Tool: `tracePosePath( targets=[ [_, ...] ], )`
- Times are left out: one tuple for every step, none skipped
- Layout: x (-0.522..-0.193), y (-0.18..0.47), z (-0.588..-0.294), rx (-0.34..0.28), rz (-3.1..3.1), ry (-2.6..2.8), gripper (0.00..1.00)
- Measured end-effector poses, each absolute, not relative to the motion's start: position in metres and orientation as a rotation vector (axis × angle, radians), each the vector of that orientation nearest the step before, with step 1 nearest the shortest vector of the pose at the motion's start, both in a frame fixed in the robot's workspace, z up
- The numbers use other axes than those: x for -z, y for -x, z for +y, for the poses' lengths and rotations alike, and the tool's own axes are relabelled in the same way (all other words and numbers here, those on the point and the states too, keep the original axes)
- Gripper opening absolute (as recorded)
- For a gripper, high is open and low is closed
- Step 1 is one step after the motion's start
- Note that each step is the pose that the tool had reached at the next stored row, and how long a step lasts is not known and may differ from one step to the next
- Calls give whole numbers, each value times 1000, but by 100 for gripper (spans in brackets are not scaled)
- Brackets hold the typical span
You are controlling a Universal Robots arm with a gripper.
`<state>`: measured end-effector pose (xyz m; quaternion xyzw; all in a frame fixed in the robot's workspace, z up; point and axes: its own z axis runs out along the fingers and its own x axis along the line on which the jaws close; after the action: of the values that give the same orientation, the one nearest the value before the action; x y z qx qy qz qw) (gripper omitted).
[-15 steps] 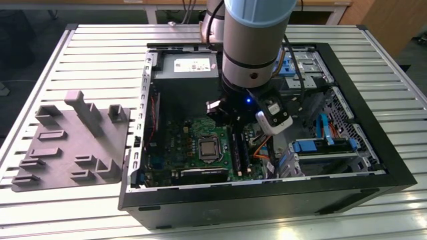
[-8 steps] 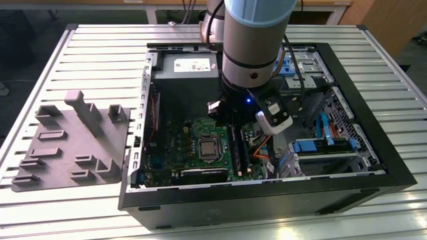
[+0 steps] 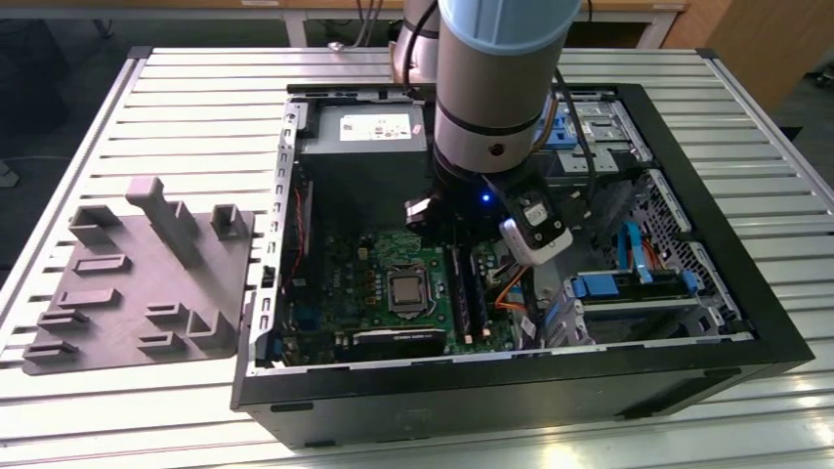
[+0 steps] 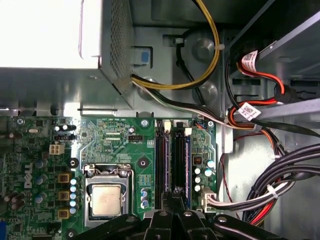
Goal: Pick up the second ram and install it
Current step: 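Insert the second ram into the second slot, then press down the second ram until it locks into place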
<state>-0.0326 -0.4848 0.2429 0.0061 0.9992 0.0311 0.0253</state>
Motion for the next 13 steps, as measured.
tracePosePath(
  targets=[
    [-243,33,-486,-96,3089,-19,11],
    [-243,33,-487,-96,3089,-19,11],
    [-243,33,-487,-96,3089,-19,11],
    [-243,33,-487,-96,3089,-19,11],
    [-243,33,-488,-96,3089,-19,11],
    [-243,33,-488,-96,3089,-19,11],
    [-243,33,-488,-97,3089,-19,11],
    [-243,33,-488,-96,3089,-19,11],
    [-243,33,-488,-96,3089,-19,11],
    [-243,33,-489,-96,3089,-19,11],
    [-243,33,-489,-96,3089,-19,11],
    [-243,33,-491,-97,3089,-19,11],
    [-243,32,-492,-97,3089,-19,11]
  ],
)
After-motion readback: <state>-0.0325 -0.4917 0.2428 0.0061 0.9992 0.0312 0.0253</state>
